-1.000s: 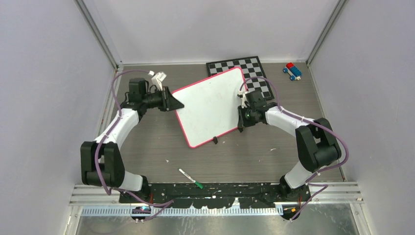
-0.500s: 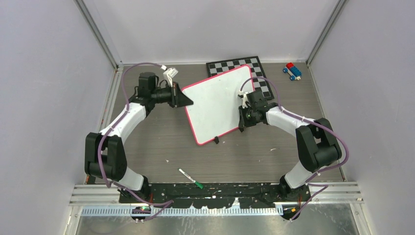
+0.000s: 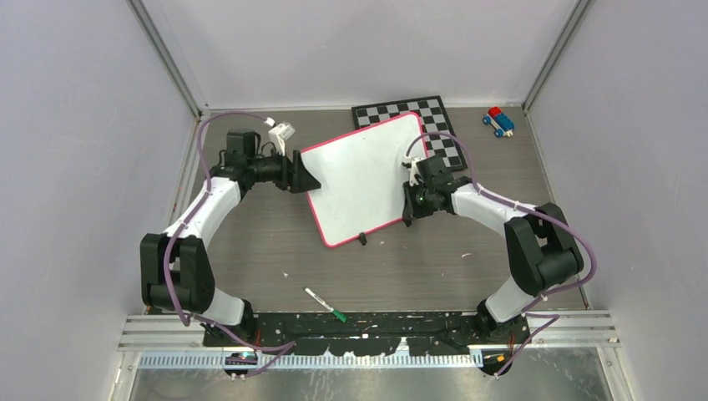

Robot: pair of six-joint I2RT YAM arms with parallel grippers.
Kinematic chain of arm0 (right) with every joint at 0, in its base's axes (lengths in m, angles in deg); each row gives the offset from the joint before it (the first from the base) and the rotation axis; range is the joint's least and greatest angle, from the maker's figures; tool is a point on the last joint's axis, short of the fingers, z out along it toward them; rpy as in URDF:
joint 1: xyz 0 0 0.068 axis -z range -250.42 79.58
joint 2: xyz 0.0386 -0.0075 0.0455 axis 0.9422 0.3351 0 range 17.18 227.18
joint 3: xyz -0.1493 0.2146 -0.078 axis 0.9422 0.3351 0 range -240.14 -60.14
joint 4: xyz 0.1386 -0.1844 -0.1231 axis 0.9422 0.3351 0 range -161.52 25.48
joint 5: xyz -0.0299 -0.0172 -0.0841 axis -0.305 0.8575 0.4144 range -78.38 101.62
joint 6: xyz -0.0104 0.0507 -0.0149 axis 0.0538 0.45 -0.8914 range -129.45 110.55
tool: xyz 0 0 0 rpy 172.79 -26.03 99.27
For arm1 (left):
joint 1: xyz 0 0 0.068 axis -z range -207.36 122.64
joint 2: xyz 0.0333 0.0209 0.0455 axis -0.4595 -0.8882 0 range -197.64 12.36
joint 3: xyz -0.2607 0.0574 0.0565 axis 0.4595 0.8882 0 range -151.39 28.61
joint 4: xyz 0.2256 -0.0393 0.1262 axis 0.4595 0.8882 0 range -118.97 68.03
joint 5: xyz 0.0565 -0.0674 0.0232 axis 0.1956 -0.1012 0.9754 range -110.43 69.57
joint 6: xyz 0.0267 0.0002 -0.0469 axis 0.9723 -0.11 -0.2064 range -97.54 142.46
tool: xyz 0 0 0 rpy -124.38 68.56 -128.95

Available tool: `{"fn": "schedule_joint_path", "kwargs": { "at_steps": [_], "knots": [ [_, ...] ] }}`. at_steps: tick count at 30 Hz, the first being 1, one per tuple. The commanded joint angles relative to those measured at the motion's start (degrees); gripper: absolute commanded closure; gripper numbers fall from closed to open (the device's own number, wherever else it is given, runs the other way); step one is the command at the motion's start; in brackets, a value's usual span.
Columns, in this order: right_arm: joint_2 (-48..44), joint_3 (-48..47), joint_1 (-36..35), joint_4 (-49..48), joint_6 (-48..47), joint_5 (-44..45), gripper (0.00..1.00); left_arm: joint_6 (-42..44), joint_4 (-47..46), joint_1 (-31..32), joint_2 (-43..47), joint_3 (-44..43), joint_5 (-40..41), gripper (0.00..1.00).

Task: Write a sentence on the whiteboard
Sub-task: Move the whiteboard to the center of the board, then pick up the whiteboard marker at the center of the board.

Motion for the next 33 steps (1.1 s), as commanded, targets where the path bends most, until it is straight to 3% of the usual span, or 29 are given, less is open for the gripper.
{"fn": "schedule_joint_path", "kwargs": {
  "at_steps": [1,3,7,16,19,22,25,29,33],
  "knots": [
    [-4.93,-1.52,-0.41,-1.59,3.03,-1.81,0.81,4.93,7.64,-1.76,3.57,-0.89,6.62,0.25],
    [-6.71,-1.23,-0.45,-0.97,3.69,-2.49,0.67,7.52,12.35,-2.54,5.01,-2.43,7.41,0.11],
    [-11.08,-0.63,-0.5,0.96,4.46,-3.31,0.53,14.92,22.56,-3.4,9.08,-5.61,10.92,0.01],
    [-20.2,0.59,0.13,5.22,2.75,-9.4,0.32,34.58,45.71,-0.83,17.38,-11.2,17.31,0.0],
    [-23.38,0.75,2.3,5.87,1.93,-14.93,0.27,39.91,52.69,5.68,18.78,-10.4,19.91,0.0],
    [-24.91,0.76,6.05,5.92,3.04,-20.88,0.22,40.69,53.85,18.32,20.31,-6.95,28.11,0.01],
    [-24.5,0.58,10.94,5.45,4.88,-25.96,0.19,39.74,51.72,29.21,19.84,-3.23,34.08,0.12],
    [-23.57,0.28,15.64,5.95,5.54,-29.04,0.19,40.0,50.04,35.66,14.28,-1.99,34.04,0.27],
    [-22.84,0.79,17.56,6.73,4.64,-29.4,0.19,41.14,48.58,45.47,8.38,-1.67,37.99,0.34]
  ]
}}
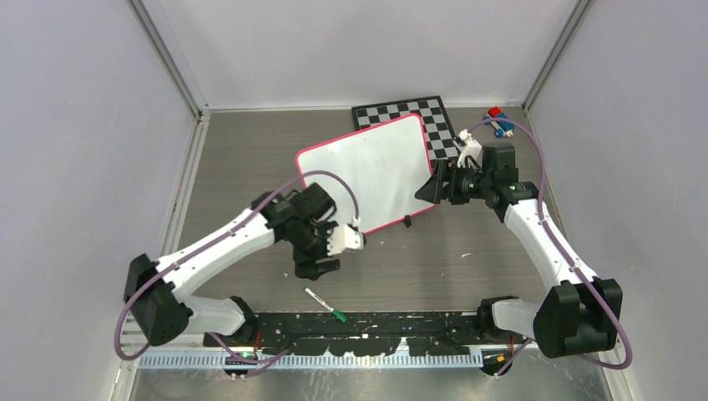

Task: Write a sentence on the whiteboard
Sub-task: Pick up the whiteboard marker at the center of the board.

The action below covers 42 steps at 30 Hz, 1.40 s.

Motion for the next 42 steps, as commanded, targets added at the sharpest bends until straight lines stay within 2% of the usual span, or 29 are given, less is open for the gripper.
{"fn": "schedule_joint_path", "kwargs": {
  "at_steps": [1,4,8,17,21,23,26,33,36,42],
  "knots": [
    [0.66,0.05,1.61,0.13,-0.23,-3.82,0.19,2.38,-1.58,9.63,-5.66,0.93,5.51,0.35],
    [0.73,0.15,3.07,0.25,-0.51,-3.64,0.19,3.6,-2.8,18.04,-7.61,3.75,10.23,0.38],
    [0.25,0.45,4.48,0.25,-0.65,-3.6,0.19,3.95,-6.7,23.8,-7.97,8.04,13.96,0.39],
    [2.18,0.23,5.09,0.1,-0.26,-3.09,0.18,0.32,-21.16,30.63,-13.38,14.74,18.79,0.4],
    [2.9,-0.03,5.16,0.1,-0.12,-3.18,0.18,-0.03,-24.25,30.76,-16.18,15.38,20.23,0.45],
    [2.84,0.05,5.2,0.12,-0.07,-3.16,0.18,-0.01,-25.11,30.74,-17.21,15.34,21.22,0.5],
    [2.6,0.21,5.18,0.15,-0.08,-3.17,0.18,-0.73,-26.9,28.97,-16.97,15.28,20.19,0.65],
    [2.82,-0.51,5.23,-0.29,0.56,-4.85,0.18,-6.13,-26.18,17.7,-19.05,8.66,7.79,0.99],
    [3.17,-2.83,5.26,1.55,0.56,-6.23,0.19,-10.15,-23.99,14.31,-18.27,4.15,2.72,1.0],
    [3.51,-13.18,5.26,7.91,2.11,-11.16,0.22,-20.86,-22.66,5.59,-10.17,-4.24,-7.37,1.0]
  ]
}}
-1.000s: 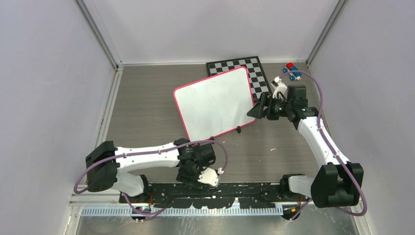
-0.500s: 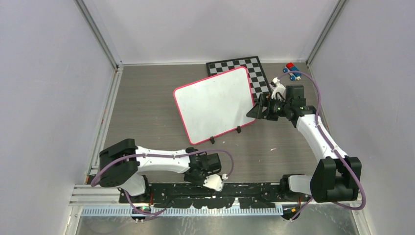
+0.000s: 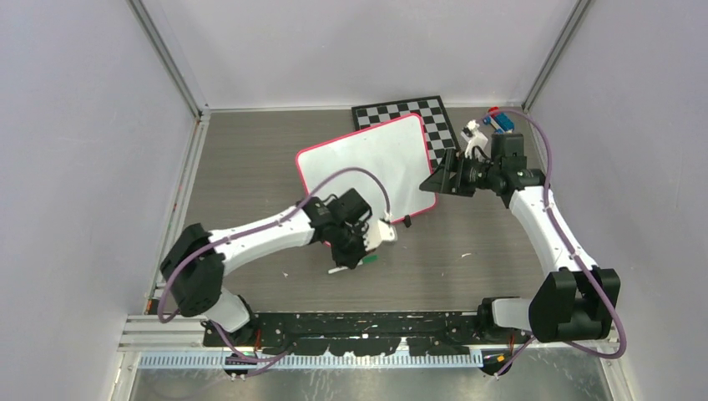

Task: Write a sentence on the whiteboard
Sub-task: Pick up the whiteboard marker at the center of the board.

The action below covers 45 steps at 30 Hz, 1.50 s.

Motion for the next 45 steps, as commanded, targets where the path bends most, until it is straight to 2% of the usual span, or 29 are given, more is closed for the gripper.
{"fn": "schedule_joint_path", "kwargs": {
  "at_steps": [1,5,9,14,17,24,31,38,42,43,45],
  "knots": [
    [-0.81,-10.29,0.26,3.59,2.26,-5.77,0.22,-10.76,-1.1,-6.4,9.29,-6.53,-11.17,1.0],
    [-1.98,-16.95,0.03,4.23,5.45,-7.41,0.22,-15.97,-4.18,-11.64,15.87,-10.3,-13.2,1.0],
    [-1.93,-22.03,-2.56,1.49,10.58,-9.14,0.23,-21.72,-3.02,-16.78,16.8,-18.51,-13.89,1.0],
    [-3.64,-19.9,-12.12,-10.01,18.63,-11.27,0.23,-36.79,-10.86,-22.94,18.18,-22.76,-14.61,1.0],
    [-3.1,-21.42,-18.66,-10.65,18.15,-10.45,0.23,-44.22,-15.02,-25.04,18.58,-24.35,-14.0,1.0],
    [1.3,-25.2,-26.34,-9.83,16.88,-6.41,0.27,-61.47,-26.68,-29.19,20.23,-21.36,-17.91,1.0],
    [6.42,-28.12,-31.73,-10.17,16.37,-4.0,0.29,-70.27,-32.5,-32.1,21.27,-17.87,-19.93,1.0],
    [9.1,-32.53,-34.27,-12.42,17.86,-4.04,0.34,-74.61,-36.02,-33.17,21.71,-14.73,-20.56,1.0],
    [10.27,-32.98,-34.78,-13.33,18.59,-4.22,0.49,-77.91,-39.45,-33.79,21.88,-12.24,-21.57,1.0],
    [9.75,-32.01,-34.72,-13.04,18.09,-4.3,0.77,-78.8,-40.71,-34.02,22.33,-10.68,-22.12,1.0],
    [8.68,-30.96,-34.74,-12.19,16.79,-4.03,0.96,-78.79,-41.88,-34.08,22.89,-9.53,-23.1,1.0]
  ]
}}
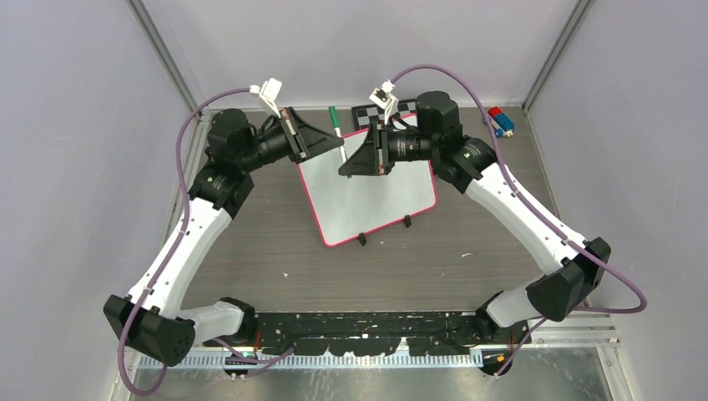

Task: Write a sentence on the whiteboard
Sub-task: Pick up the whiteboard marker at the center of the board.

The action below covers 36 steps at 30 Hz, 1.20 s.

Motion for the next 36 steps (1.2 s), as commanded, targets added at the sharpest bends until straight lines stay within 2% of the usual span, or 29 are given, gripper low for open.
{"fn": "schedule_joint_path", "kwargs": {
  "at_steps": [1,2,6,10,12,14,17,20,29,36],
  "knots": [
    [-1.81,0.11,-0.42,-1.64,-1.71,-0.38,0.99,-1.16,-6.25,-0.59,2.67,2.91,-2.63,0.99],
    [-2.46,0.51,-0.48,-0.21,-2.98,-0.1,1.0,-0.05,-6.13,-0.72,3.07,3.15,-3.34,0.93],
    [-5.49,1.91,-0.03,7.55,-10.18,0.66,1.0,8.37,1.0,-3.15,4.39,2.14,-8.27,0.52],
    [-7.67,2.95,0.53,18.87,-20.36,0.97,1.0,27.41,19.93,-7.42,4.31,-3.89,-12.69,0.23],
    [-8.3,3.64,0.48,24.78,-25.62,0.26,1.0,37.07,29.06,-8.81,3.13,-7.5,-14.93,0.14],
    [-8.64,3.89,0.41,30.53,-31.99,-0.97,1.0,45.44,37.57,-8.95,1.37,-11.0,-17.47,0.13],
    [-8.8,4.01,0.18,38.07,-38.37,-1.85,1.0,50.42,44.71,-8.9,-1.34,-12.81,-24.05,0.15],
    [-9.39,4.65,-0.49,40.61,-41.37,-0.62,1.0,48.95,44.86,-7.98,-2.2,-11.4,-27.53,0.19],
    [-9.03,3.79,-4.67,42.31,-43.45,2.83,1.0,43.56,40.88,-0.49,-2.79,-8.12,-24.06,0.23],
    [-8.59,2.78,-7.16,42.7,-43.53,5.05,1.0,40.6,39.49,2.77,-3.74,-6.37,-23.52,0.31]
  ]
}}
